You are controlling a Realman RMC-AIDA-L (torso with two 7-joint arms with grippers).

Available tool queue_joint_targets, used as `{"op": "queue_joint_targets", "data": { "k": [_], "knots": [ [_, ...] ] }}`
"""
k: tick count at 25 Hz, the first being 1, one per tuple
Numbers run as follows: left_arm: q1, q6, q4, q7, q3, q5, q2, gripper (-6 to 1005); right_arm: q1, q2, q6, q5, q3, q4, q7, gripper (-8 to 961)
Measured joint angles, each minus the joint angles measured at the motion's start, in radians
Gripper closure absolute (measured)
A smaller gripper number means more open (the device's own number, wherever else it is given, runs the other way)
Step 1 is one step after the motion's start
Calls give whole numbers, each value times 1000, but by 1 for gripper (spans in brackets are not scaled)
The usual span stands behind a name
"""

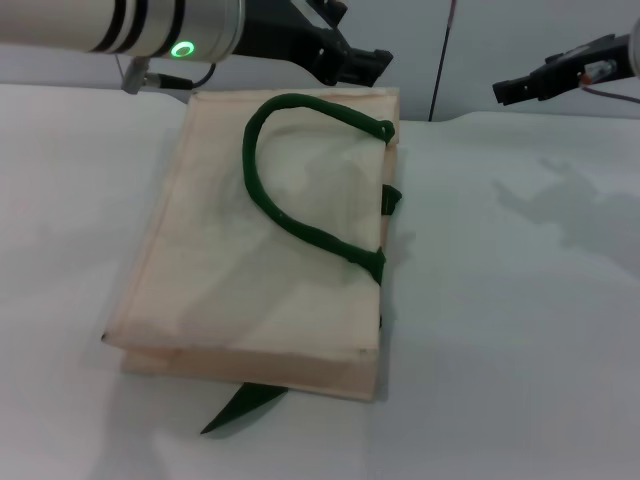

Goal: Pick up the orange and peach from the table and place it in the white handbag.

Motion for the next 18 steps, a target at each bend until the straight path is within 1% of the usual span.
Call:
{"op": "queue_joint_targets", "data": {
  "k": [5,8,9,10,11,13,14,15,18],
  "knots": [
    [17,67,-4,-5,-14,2,-3,258,-7,5,-22,6,23,-9,3,92],
    [42,133,-6,-5,-21,3,-4,258,-13,8,-60,26,54,-18,2,92],
    [42,133,-6,-5,-21,3,-4,258,-18,8,-77,38,60,-24,1,92],
    [64,210,-19,-2,-26,2,-4,258,-29,9,-105,62,61,-36,-2,92],
    [69,235,-24,-2,-28,2,-4,258,-43,10,-136,90,60,-51,-9,92],
    [79,287,-37,-6,-32,-2,-4,258,-77,15,-202,167,53,-84,-40,92],
    [88,334,-48,-12,-35,-5,-5,258,-94,17,-232,215,50,-96,-63,92],
    [91,346,-50,-13,-35,-6,-5,258,-116,19,-266,288,46,-107,-114,92],
    [116,440,-66,-22,-30,-7,-7,258,-172,19,-317,506,24,-118,-271,92]
  ]
}}
